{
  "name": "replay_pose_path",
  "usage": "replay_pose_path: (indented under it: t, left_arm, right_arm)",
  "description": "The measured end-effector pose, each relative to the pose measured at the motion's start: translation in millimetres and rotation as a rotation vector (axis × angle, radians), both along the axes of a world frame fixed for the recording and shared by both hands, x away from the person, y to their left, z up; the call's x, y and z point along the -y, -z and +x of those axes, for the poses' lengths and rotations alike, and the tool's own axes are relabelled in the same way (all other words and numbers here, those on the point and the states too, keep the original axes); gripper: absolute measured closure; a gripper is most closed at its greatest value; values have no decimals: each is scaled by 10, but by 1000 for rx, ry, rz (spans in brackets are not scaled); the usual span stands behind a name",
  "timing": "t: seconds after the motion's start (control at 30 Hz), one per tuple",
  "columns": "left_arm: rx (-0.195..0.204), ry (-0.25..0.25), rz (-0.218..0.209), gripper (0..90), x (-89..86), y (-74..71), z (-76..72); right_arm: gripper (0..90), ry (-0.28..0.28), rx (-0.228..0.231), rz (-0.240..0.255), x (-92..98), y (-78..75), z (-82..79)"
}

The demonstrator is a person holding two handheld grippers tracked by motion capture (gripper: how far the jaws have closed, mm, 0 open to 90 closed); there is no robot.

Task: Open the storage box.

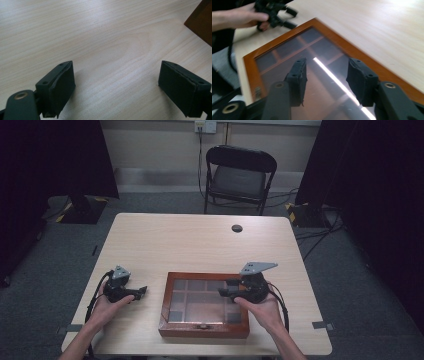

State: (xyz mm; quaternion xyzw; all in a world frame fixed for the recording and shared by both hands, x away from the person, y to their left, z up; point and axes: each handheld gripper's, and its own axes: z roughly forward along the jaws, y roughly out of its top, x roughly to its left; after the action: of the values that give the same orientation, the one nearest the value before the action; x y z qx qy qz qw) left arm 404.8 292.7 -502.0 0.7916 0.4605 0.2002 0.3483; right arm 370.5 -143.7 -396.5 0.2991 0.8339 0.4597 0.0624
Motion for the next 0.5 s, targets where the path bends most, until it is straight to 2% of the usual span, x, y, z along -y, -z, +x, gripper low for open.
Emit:
replay_pose_path:
  t: [0.03,0.07,0.17,0.33,0.4,0.5]
  left_arm:
    - [0,0,0,130,0,0,0]
    - [0,0,-1,130,0,0,0]
    - [1,-1,2,130,0,-1,0]
    - [-1,-1,2,130,0,-2,-1]
    - [0,-1,0,130,1,0,-1]
    - [0,-2,1,130,0,0,-1]
  right_arm:
    - [556,-27,-5,10,-45,13,-30]
    - [556,-27,-5,10,-45,13,-30]
    - [637,-92,-21,18,-109,39,-84]
    - [692,-143,-45,14,-165,103,-143]
    - [726,-178,-69,10,-198,171,-185]
    - [755,-205,-77,11,-217,203,-225]
